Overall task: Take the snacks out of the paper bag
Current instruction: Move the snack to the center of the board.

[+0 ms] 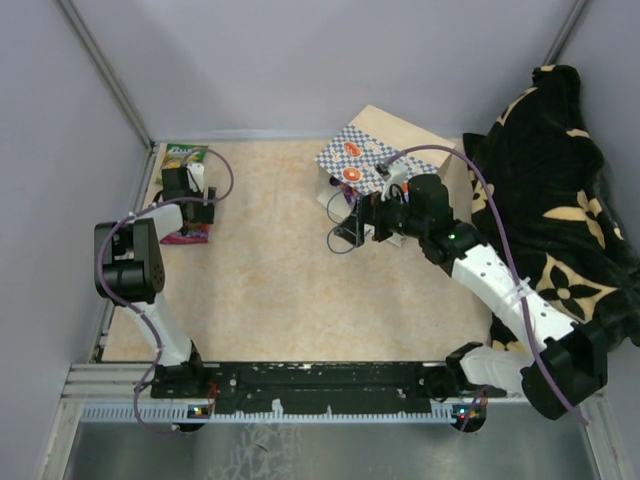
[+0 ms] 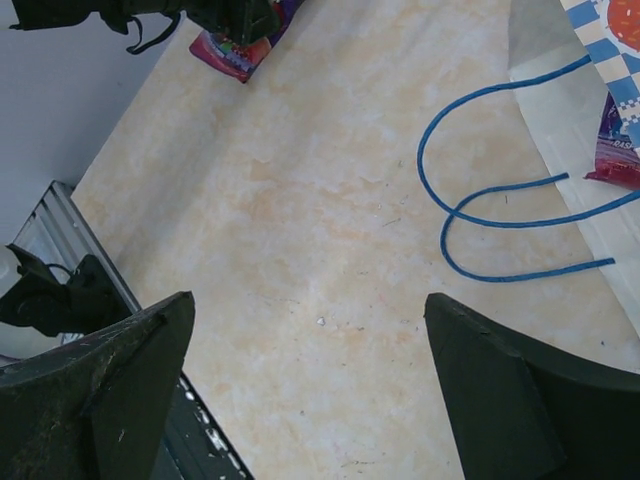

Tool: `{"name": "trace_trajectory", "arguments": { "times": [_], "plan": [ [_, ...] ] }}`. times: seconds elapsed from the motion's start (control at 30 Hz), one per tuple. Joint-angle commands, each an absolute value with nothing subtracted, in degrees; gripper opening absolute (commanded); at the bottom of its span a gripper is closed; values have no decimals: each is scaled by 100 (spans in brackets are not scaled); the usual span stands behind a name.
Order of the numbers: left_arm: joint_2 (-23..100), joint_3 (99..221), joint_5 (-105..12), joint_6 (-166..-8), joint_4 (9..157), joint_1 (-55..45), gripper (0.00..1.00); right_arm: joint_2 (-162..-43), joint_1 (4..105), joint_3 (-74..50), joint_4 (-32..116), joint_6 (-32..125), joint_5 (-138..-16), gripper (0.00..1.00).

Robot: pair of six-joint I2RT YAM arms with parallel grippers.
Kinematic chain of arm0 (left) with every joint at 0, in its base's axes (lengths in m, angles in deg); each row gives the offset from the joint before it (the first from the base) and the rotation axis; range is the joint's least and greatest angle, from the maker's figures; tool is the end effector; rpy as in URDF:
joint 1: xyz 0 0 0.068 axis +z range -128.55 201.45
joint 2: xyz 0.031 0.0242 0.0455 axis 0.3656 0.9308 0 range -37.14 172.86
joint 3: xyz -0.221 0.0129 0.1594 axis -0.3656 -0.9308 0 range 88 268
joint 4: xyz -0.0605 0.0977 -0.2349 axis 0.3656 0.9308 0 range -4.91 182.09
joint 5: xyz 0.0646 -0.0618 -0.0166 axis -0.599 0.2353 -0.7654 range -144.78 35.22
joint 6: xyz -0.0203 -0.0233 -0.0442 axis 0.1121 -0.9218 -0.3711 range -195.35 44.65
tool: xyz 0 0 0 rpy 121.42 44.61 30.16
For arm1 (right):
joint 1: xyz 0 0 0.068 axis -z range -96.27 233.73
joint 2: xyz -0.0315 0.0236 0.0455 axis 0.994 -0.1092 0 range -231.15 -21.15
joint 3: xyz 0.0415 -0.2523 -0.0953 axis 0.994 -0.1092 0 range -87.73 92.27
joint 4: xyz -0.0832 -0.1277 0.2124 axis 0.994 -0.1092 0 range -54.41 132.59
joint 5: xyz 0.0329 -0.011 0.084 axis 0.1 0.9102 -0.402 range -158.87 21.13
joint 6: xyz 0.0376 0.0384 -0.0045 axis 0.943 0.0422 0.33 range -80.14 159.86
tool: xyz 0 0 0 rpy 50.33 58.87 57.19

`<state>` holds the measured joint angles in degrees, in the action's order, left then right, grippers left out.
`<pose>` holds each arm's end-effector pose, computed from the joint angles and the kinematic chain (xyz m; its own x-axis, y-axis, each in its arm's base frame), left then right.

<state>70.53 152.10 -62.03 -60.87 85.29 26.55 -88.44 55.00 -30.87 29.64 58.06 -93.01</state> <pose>0.3960 0.0398 0.1639 -0.7120 0.1854 -0.6772 -0.0011 0.9642 0.2650 0.2276 0.1413 0.3295 -0.5703 0.0124 -0.8214 -0.6208 0.6484 0.4408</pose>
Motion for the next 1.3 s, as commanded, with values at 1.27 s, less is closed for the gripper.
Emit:
{"name": "trace_trajectory", "arguments": {
  "times": [1.27],
  "plan": [
    [8292, 15887, -3407, -4994, 10653, 4118, 88, -6838, 5490, -4462, 3416, 6447, -10220, 99]
  ]
}}
